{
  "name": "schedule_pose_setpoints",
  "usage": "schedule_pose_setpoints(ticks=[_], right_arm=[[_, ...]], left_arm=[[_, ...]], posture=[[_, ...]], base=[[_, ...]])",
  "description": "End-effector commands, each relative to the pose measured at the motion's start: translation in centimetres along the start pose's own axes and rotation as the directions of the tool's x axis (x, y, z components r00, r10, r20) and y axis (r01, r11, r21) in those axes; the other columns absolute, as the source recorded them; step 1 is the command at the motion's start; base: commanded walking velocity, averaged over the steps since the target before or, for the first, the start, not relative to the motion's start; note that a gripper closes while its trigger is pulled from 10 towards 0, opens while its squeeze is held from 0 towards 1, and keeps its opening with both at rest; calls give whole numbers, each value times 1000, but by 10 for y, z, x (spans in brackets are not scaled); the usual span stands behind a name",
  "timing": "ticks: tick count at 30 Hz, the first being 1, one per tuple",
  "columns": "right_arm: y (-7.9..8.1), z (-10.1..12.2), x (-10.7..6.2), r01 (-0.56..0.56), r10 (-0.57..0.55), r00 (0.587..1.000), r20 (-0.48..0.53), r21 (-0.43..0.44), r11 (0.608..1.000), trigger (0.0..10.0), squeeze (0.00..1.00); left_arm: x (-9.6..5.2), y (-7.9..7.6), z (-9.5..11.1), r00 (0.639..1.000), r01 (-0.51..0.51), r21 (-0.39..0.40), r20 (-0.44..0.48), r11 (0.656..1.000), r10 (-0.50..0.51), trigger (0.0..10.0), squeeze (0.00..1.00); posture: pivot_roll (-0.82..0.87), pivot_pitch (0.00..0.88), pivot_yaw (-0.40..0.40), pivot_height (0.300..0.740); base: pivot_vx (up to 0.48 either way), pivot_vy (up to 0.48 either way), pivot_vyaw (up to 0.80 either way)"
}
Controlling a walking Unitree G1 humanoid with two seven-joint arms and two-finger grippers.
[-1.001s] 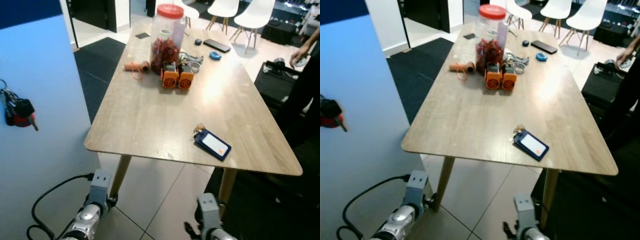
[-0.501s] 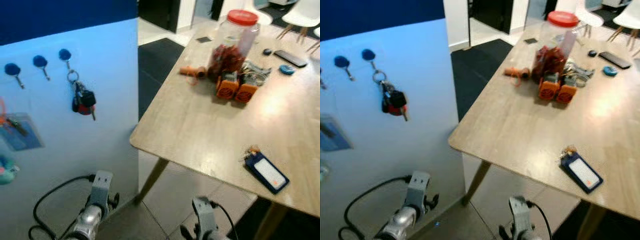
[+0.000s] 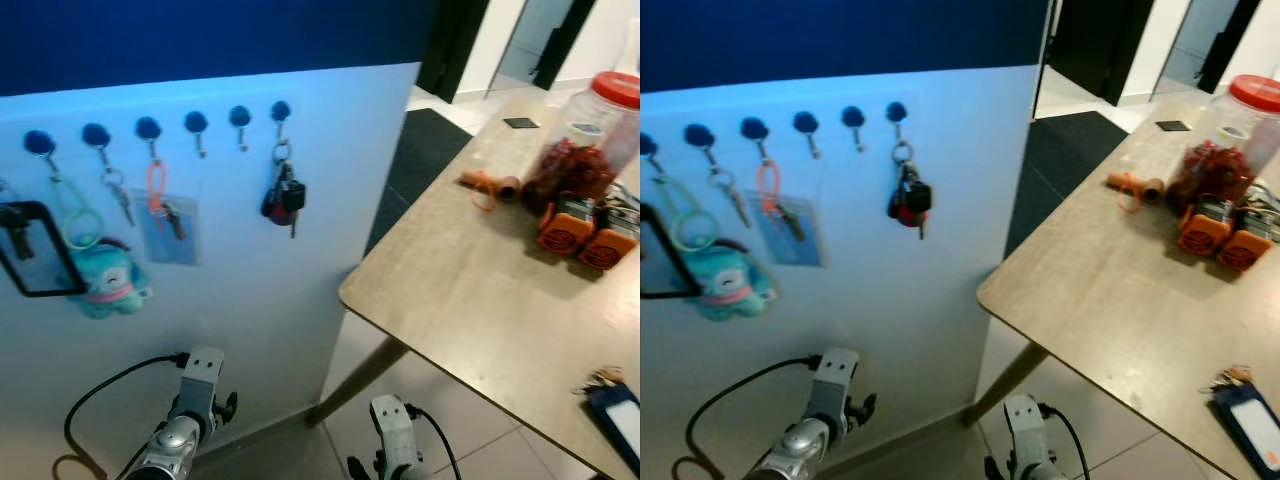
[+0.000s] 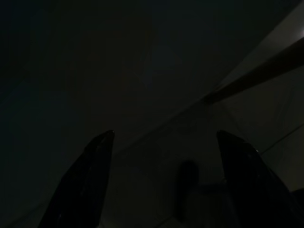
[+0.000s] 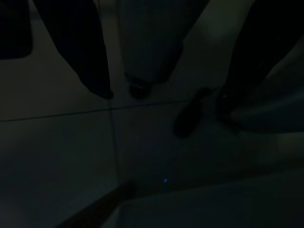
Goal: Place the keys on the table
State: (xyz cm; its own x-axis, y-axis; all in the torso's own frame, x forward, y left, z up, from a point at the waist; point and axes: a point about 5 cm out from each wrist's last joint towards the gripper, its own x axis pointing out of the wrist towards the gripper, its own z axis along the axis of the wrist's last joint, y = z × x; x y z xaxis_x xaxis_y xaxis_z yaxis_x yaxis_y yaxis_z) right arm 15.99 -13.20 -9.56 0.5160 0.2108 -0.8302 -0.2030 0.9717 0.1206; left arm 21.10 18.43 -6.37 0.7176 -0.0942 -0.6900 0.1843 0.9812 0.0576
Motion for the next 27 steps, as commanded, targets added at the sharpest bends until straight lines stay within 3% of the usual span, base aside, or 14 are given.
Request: schedule_pose_setpoints(ticks=[1, 22, 27], right_arm=[[-4, -2, -1, 11, -11, 1000, -11, 10, 1000, 10000, 0], [-5, -8, -2, 44, -42, 999, -29, 81, 996, 10000, 0], [-10, -8, -3, 91, -89, 996, -18, 179, 980, 10000, 0]], left_arm=[[0, -1, -2, 1000, 8, 8, -10, 1000, -8, 10000, 0], [-5, 6, -14, 998, -8, 10, -57, 1000, 9, 10000, 0], [-5, 7, -15, 998, -28, 8, -60, 1000, 28, 10000, 0]], posture=[[93, 4, -50, 740], [91, 7, -45, 740], [91, 7, -45, 740]], base=[[0, 0, 800], [0, 0, 800], [0, 0, 800]])
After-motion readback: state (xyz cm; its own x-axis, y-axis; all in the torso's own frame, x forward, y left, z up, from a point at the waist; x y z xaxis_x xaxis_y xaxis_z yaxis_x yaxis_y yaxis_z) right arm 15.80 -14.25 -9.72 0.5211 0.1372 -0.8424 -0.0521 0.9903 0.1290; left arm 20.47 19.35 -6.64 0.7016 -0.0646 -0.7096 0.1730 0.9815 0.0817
